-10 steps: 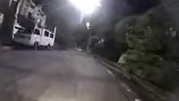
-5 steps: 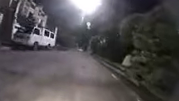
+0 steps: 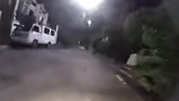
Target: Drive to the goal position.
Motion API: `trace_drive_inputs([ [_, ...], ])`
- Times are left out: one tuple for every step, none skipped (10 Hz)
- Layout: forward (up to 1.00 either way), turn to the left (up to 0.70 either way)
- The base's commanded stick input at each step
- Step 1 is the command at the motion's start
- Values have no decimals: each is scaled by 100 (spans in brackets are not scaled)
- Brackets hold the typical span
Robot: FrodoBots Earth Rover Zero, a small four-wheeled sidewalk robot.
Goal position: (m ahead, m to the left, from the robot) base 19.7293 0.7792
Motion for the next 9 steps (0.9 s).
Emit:
trace_drive_inputs([
  [70, 0],
  [70, 0],
  [70, 0],
  [70, 0],
  [70, 0],
  [70, 0],
  [70, 0],
  [70, -8],
  [70, -35],
])
